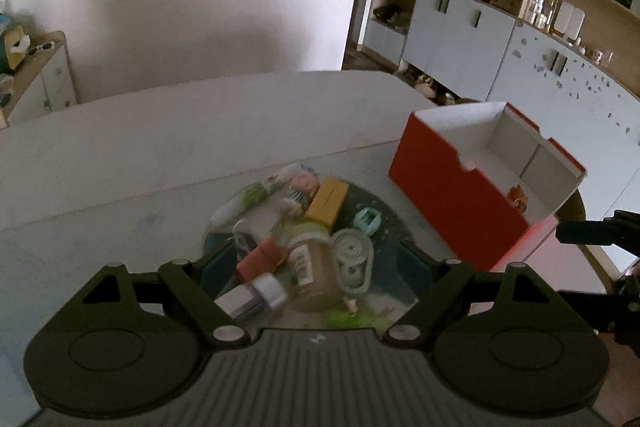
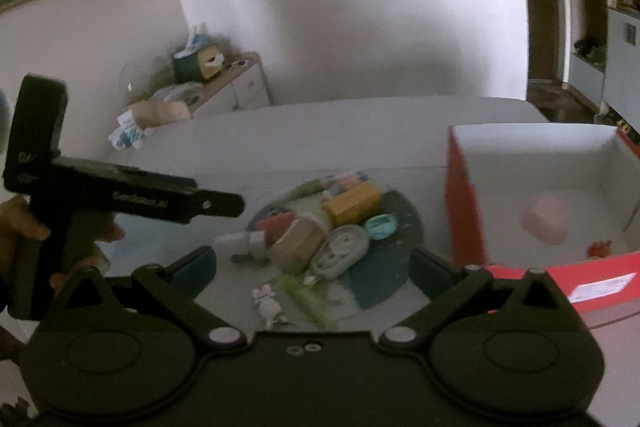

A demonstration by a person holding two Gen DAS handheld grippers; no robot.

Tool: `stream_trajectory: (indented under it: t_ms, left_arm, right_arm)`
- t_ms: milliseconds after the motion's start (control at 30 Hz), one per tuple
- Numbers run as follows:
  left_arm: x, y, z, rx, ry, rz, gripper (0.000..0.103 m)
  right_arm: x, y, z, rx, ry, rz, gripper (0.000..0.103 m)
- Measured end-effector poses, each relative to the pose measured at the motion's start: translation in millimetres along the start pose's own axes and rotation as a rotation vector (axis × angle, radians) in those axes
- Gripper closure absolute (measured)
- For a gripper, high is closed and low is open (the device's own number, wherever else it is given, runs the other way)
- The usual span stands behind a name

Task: Organize rigid objects
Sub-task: 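Withdraw both tools from the box back toward the pile, then grasp the clear glass jar with the left tool while the right tool grasps the white bunny keychain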

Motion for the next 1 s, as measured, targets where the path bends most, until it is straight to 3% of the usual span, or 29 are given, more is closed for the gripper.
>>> stream_trajectory:
  t_ms: [433,833,1000]
  left_arm:
    - [30.1,41.9,-49.0,-0.05,0.038,-0.035,0.016]
    - [48.8,77.1,-71.9,0.014,0.03,-0.101,0.016]
    - [53.7,86.9,-74.4,0.043,0.036,-0.116,0.016]
  right_arm:
    - [35.0,62.4,-44.7,-0.023,-0.093,-0.155,0.009]
    - [55.6,112.9,-54.9,-0.025,-0.149,-0.262,0.03]
    - [61.0,126.7,-52.0,-0.019,-0.146,-0.292,0.044]
Point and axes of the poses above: each gripper's, at about its wrist camera, not at the fingertips, and y roughly the way its jaws point, z to its right, x to its underside, the point moved 7 cm from there along y, roughly the way its jaws point, and after that the axes turned 2 degrees about -x, right-handed, at the moved point
